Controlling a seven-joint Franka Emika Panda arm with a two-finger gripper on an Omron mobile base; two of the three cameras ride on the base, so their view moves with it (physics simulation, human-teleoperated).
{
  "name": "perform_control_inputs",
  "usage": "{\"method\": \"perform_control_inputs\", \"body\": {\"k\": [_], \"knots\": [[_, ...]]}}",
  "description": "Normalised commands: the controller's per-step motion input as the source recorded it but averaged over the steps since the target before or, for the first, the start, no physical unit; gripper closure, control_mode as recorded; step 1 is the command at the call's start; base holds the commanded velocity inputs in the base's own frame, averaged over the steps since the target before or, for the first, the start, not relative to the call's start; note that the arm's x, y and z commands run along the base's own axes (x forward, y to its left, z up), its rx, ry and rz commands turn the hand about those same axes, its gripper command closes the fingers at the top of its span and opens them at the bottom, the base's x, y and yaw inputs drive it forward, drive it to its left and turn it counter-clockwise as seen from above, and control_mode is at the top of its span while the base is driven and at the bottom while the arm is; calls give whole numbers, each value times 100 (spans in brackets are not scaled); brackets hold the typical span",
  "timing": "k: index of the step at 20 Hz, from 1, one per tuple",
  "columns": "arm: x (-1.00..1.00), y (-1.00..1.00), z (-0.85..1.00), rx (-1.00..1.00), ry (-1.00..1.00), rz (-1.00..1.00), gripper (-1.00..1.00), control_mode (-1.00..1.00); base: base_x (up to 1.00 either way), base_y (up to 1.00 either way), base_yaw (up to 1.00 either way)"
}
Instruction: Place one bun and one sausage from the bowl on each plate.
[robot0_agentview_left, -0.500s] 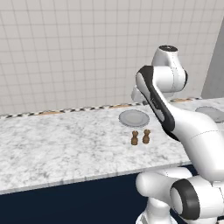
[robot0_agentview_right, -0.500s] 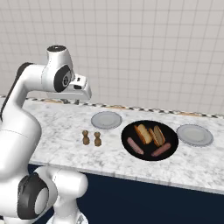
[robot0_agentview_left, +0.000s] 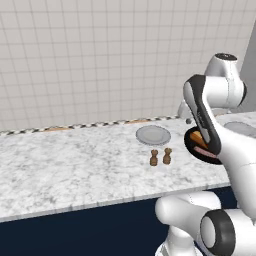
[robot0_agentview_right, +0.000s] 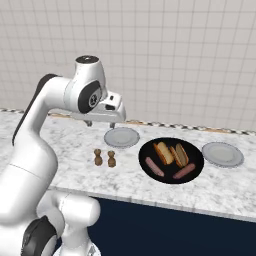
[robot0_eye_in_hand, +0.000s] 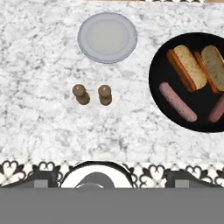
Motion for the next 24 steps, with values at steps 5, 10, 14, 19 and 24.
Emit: {"method": "perform_control_inputs", "body": {"k": [5, 10, 14, 19, 24], "knots": [[-36, -100, -5, 1, 12, -16, -100, -100, 0, 0, 0], [14, -100, -26, 5, 32, -13, -100, -100, 0, 0, 0], [71, -99, -61, 3, 27, -1, -100, -100, 0, 0, 0], [74, -62, -54, 0, 14, 0, -100, -100, 0, 0, 0], [56, -16, -54, 0, 3, 0, -100, -100, 0, 0, 0]]}}
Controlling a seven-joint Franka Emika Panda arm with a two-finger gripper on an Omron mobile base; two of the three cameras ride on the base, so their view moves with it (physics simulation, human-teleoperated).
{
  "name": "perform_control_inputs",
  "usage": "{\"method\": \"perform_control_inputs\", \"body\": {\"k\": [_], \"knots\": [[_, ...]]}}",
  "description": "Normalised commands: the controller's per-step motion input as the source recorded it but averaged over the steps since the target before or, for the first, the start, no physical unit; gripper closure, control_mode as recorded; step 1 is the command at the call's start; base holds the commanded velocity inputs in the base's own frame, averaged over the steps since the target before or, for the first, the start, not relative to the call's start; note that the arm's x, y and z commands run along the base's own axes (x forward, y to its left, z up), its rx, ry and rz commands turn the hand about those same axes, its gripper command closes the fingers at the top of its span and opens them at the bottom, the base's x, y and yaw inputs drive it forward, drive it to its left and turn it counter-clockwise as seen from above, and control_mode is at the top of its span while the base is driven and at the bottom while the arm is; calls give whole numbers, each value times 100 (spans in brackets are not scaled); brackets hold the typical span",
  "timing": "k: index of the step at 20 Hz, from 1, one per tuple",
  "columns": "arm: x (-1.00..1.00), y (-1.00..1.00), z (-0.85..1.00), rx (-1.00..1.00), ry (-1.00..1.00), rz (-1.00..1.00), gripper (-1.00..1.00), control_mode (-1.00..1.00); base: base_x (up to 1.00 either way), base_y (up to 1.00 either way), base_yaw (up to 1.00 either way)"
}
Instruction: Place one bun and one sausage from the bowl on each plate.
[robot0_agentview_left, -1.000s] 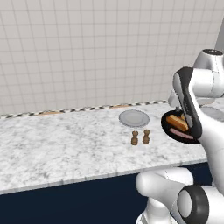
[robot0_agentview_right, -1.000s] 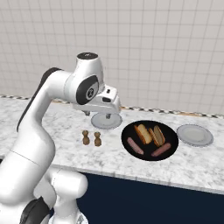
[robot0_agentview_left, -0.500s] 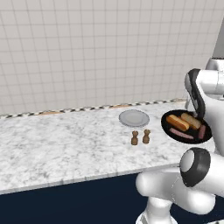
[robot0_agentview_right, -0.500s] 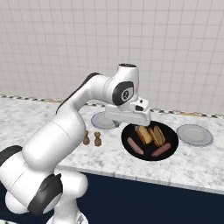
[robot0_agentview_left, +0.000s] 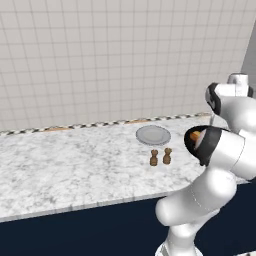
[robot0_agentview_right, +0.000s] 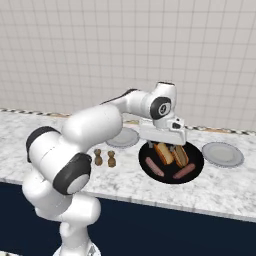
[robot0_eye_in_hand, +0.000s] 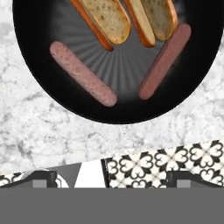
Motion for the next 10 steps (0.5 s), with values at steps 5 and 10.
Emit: {"method": "perform_control_inputs", "body": {"k": [5, 10], "knots": [[23, 0, -66, 0, 7, 0, -100, -100, 0, 0, 0], [22, -18, -63, 0, 8, 0, -100, -100, 0, 0, 0]]}}
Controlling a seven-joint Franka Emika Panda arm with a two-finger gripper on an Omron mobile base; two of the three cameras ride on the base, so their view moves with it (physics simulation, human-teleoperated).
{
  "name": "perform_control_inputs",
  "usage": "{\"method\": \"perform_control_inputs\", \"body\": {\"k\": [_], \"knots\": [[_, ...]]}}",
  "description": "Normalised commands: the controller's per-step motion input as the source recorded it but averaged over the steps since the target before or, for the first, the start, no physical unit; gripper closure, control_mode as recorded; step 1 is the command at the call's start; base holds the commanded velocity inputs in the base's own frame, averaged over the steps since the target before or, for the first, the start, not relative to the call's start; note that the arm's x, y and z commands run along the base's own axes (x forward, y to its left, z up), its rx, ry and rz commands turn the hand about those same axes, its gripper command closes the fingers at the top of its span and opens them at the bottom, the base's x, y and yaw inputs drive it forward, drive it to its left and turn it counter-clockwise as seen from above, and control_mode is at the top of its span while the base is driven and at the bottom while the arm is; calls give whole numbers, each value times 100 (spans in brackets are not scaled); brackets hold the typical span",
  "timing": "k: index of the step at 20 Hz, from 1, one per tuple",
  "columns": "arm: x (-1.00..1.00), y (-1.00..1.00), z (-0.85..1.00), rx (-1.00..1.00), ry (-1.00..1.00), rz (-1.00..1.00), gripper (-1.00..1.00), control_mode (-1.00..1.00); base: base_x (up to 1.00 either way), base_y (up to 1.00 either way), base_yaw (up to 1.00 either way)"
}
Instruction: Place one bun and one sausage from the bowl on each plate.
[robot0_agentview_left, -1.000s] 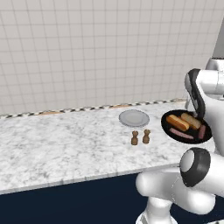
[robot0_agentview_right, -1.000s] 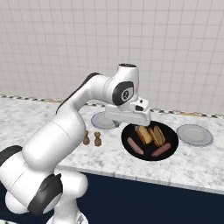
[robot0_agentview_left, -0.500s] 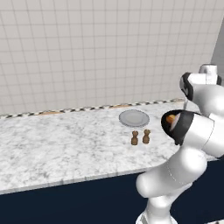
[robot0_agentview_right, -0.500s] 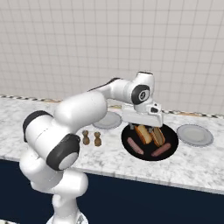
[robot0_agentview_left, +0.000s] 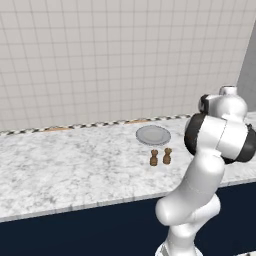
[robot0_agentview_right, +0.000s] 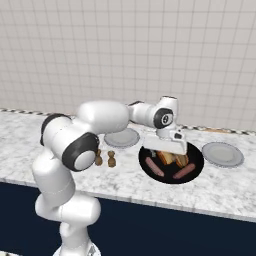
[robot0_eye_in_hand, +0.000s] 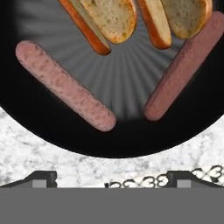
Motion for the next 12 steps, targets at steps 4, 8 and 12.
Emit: {"method": "perform_control_inputs", "body": {"k": [4, 8, 12], "knots": [[19, -7, -57, 5, 8, 5, -100, -100, 0, 0, 0], [10, 1, -47, 11, 8, 20, -100, -100, 0, 0, 0], [23, 0, -42, 11, 8, 9, -100, -100, 0, 0, 0]]}}
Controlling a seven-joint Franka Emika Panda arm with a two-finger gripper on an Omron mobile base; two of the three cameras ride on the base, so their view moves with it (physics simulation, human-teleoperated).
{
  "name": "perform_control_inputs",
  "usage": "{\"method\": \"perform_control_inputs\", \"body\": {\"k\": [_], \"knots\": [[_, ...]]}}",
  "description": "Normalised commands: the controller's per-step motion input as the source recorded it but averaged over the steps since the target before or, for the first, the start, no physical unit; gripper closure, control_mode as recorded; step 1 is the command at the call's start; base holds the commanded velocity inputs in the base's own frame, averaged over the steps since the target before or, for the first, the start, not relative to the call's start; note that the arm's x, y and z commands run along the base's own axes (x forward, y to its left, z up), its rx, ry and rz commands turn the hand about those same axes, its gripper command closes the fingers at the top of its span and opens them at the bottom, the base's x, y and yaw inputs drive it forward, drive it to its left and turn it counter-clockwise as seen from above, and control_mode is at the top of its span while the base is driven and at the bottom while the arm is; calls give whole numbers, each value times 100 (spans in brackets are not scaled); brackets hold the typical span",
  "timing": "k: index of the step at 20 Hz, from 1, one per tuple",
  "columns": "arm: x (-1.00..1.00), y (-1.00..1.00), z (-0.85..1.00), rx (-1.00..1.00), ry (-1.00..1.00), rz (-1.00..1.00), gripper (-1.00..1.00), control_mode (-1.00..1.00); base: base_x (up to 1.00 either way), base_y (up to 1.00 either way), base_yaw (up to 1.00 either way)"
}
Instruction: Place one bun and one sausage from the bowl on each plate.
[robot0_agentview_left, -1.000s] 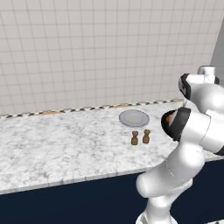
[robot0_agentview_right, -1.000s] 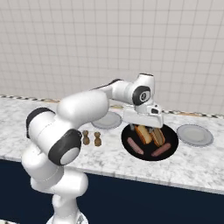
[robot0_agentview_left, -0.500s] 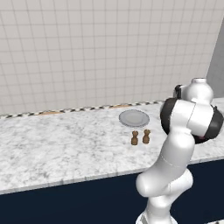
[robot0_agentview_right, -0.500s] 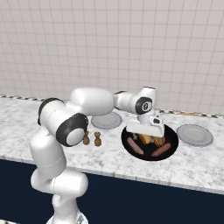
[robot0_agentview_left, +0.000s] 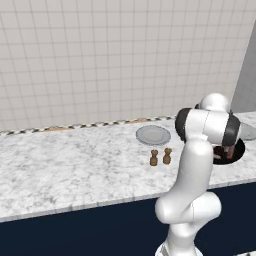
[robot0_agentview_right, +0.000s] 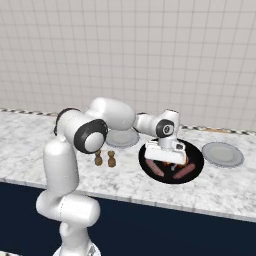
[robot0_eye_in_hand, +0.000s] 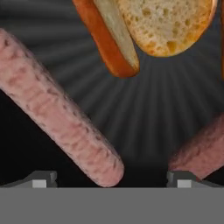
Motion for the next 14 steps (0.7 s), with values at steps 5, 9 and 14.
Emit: {"method": "perform_control_inputs", "body": {"k": [5, 9, 14], "knots": [[8, 0, -39, 12, 6, 2, -100, -100, 0, 0, 0], [-10, 10, -27, 3, 2, 7, -100, -100, 0, 0, 0], [-35, 34, 0, -1, -8, 11, -100, -100, 0, 0, 0]]}}
